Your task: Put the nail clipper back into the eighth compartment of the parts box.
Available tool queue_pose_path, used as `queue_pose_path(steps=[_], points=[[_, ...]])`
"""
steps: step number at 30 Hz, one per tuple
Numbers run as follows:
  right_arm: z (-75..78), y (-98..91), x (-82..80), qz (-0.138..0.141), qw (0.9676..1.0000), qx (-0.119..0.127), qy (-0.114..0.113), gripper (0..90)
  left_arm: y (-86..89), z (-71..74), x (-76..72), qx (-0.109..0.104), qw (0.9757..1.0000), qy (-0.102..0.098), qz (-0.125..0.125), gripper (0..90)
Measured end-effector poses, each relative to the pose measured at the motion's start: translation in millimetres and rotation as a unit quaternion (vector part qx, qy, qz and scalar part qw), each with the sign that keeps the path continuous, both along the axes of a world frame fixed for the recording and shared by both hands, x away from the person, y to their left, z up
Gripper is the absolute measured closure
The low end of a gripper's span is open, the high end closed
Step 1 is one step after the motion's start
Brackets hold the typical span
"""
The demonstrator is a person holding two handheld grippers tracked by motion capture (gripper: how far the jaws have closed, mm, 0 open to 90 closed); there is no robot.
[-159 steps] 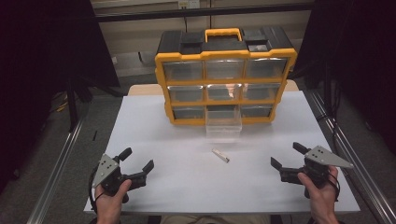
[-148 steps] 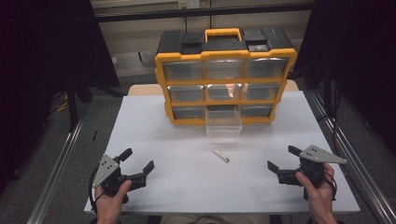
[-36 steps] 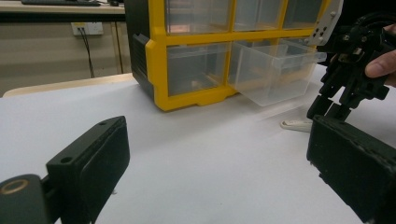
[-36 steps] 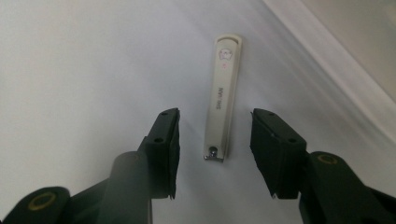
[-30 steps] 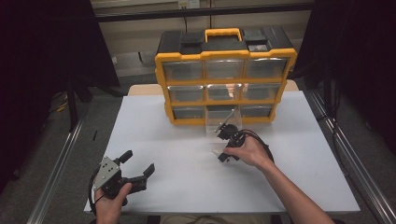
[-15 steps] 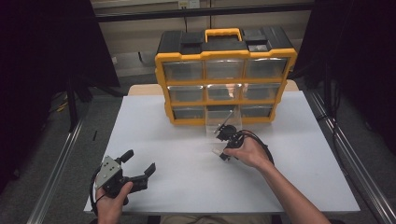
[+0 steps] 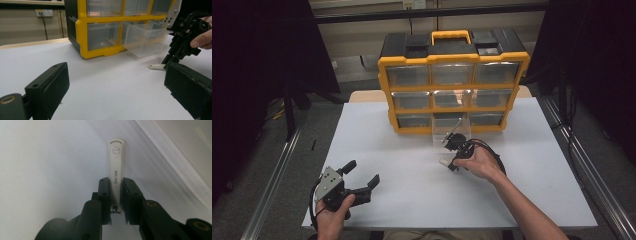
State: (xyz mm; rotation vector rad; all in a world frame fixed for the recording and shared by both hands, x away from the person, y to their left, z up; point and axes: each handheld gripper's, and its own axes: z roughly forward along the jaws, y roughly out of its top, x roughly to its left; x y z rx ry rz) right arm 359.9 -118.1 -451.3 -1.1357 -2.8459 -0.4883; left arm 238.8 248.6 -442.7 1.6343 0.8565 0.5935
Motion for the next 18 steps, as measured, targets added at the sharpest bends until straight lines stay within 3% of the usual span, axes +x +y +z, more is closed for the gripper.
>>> queue_pose_path(steps=[8, 18], points=[[6.8, -0.4, -6.1, -0.003, 0.9999, 0.016, -0.003, 77.3, 1.1, 0.1, -0.4, -0.004, 1.0, 0.003, -0.002, 6.2], [10.2, -7.3, -14.1, 0.012, 0.998, 0.054, -0.031, 77.3, 1.9, 0.3, -0.4, -0.005, 1.0, 0.002, 0.002, 5.8]])
